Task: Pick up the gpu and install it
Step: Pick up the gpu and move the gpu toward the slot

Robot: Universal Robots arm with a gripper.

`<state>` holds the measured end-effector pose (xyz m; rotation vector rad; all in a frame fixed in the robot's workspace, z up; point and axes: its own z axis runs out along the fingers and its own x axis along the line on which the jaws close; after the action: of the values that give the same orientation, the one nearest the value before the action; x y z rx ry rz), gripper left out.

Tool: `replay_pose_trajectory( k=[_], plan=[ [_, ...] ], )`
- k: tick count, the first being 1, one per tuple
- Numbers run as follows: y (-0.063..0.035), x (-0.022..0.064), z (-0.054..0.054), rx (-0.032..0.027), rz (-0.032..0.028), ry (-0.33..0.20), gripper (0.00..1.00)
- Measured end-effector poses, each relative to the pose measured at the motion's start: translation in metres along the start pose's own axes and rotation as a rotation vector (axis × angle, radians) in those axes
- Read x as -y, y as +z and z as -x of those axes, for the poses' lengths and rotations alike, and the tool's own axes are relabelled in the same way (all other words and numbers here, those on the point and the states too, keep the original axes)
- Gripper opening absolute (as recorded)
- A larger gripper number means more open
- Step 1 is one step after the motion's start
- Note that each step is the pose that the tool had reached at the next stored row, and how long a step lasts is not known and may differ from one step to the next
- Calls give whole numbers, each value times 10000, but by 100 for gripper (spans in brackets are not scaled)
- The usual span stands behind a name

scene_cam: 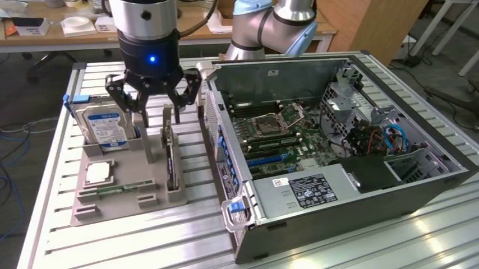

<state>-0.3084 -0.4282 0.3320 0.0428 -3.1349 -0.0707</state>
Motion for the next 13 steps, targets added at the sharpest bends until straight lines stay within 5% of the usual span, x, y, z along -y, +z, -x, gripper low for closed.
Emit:
replay_pose_trajectory(
  k=[13],
  plan=[
    [194, 132, 3, 2, 2, 0, 59]
  ],
)
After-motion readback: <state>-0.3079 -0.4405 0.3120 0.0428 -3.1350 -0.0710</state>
